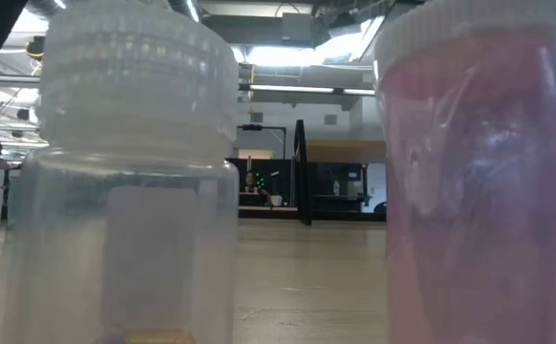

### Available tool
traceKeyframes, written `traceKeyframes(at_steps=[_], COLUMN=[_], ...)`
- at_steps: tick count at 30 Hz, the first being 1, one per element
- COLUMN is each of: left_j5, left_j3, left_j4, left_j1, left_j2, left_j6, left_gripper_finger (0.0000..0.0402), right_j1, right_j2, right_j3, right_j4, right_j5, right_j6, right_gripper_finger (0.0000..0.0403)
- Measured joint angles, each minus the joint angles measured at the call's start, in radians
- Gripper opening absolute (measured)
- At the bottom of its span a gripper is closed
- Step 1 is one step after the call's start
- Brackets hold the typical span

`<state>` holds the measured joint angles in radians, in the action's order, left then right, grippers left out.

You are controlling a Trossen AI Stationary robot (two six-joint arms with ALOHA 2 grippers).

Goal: Pick and place medicine bottles onto shelf by color
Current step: Move the top pink pill bottle to the center of the table

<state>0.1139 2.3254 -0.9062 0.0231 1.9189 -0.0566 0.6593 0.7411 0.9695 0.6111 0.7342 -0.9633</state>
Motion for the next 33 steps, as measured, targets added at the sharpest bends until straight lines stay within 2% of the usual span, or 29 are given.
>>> traceKeyframes(at_steps=[3,6,17,21,27,33], left_j5=[0.004,0.015,0.026,0.026,0.026,0.026], left_j3=[0.0,0.0,0.0,0.0,0.0,0.0], left_j4=[-0.003,-0.004,-0.007,-0.007,-0.019,-0.023], left_j1=[0.0,0.0,0.0,0.0,0.0,-0.004], left_j2=[-0.021,-0.035,-0.036,-0.035,-0.035,-0.035], left_j6=[0.001,0.002,0.002,0.001,0.001,0.001], left_gripper_finger=[0.0151,0.0151,0.0151,0.0151,0.0151,0.0151], right_j1=[-0.073,-0.145,-0.405,-0.475,-0.485,-0.519], right_j2=[0.008,0.022,0.149,0.189,0.221,0.249], right_j3=[0.059,0.085,0.088,0.088,0.088,0.088], right_j4=[0.206,0.347,0.611,0.634,0.595,0.62], right_j5=[0.013,-0.002,-0.306,-0.335,-0.322,-0.345], right_j6=[-0.189,-0.308,-0.502,-0.431,-0.386,-0.503], right_gripper_finger=[0.0165,0.0165,0.0165,0.0165,0.0165,0.0165])
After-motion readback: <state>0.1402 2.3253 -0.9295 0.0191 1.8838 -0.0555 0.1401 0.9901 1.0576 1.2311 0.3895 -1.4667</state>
